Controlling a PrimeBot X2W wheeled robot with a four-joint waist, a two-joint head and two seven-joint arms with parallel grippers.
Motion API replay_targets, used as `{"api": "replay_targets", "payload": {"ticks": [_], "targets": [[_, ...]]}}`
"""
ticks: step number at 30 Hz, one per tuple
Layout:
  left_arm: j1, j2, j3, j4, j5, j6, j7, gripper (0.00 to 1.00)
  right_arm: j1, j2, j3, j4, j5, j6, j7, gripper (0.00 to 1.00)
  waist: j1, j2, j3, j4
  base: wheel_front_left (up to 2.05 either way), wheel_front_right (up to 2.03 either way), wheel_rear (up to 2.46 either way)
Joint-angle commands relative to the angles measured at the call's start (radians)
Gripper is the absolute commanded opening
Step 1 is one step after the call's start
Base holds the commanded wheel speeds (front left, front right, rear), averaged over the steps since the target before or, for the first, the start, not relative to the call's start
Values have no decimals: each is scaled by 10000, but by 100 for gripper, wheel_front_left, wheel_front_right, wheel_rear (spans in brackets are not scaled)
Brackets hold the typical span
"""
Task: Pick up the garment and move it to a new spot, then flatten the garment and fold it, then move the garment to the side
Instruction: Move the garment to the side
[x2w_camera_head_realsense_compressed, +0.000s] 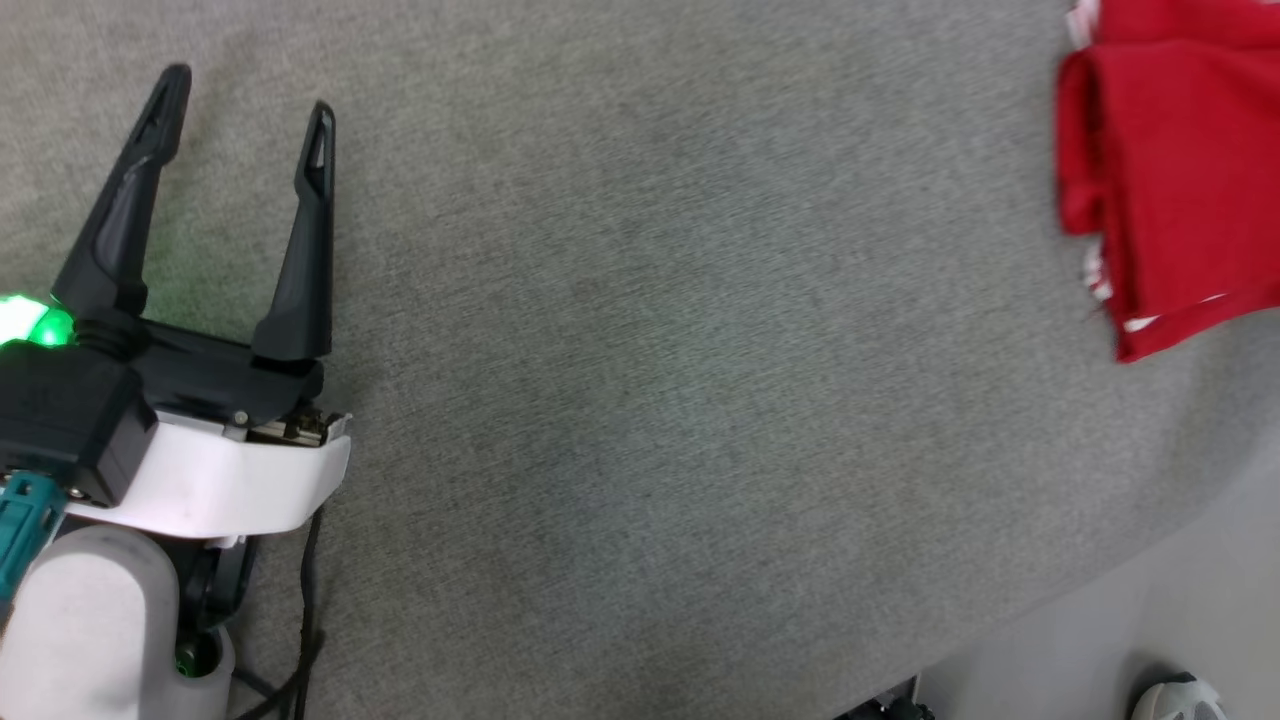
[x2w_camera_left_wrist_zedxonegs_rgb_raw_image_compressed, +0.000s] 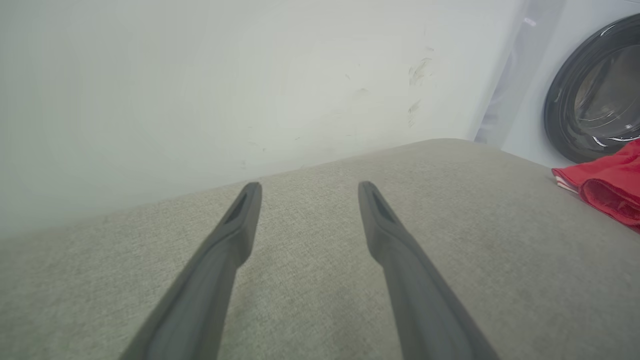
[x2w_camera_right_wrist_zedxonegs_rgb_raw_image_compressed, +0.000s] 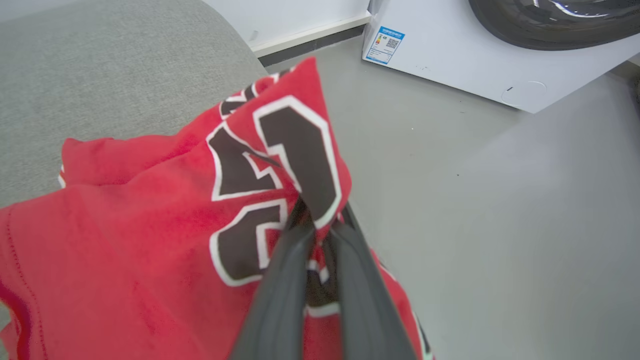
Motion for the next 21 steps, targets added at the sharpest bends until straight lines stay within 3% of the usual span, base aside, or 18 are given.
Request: {"api": "replay_targets", "payload": {"ticks": [1, 7, 17, 18, 19, 20, 21], "targets": [[-196, 72, -30, -86, 75, -51, 37, 100, -309, -74, -218, 283, -128, -16, -130, 0, -2, 0, 297, 130, 0, 0, 0], [-470, 101, -174, -281, 74, -81, 142, 100, -1094, -124, -858, 1233, -998, -16, -1055, 0, -2, 0, 702, 394, 0, 0, 0], [-635, -12, -342, -71, 3, -6, -91, 100, -1672, 318, -1444, 3167, -2362, -14, -2391, 0, -2, 0, 784, 900, 0, 0, 0], [-652, -35, -363, -27, -13, 6, -116, 100, -1682, 305, -1467, 3358, -2468, -14, -2505, 7, -2, 0, 745, 965, 0, 0, 0], [-653, -66, -388, 28, -38, 8, -170, 100, -1699, 293, -1515, 3576, -2476, -14, -2541, 23, -2, 0, 693, 1028, 0, 0, 0], [-628, -93, -392, 71, -51, 30, -222, 100, -1724, 268, -1545, 3703, -2526, -14, -2669, 73, -2, 0, 636, 1076, 0, 0, 0], [-591, -122, -407, 123, -67, 48, -279, 100, -1711, 164, -1600, 3804, -2645, -14, -2869, 100, -2, 0, 563, 1131, 0, 0, 0]]}}
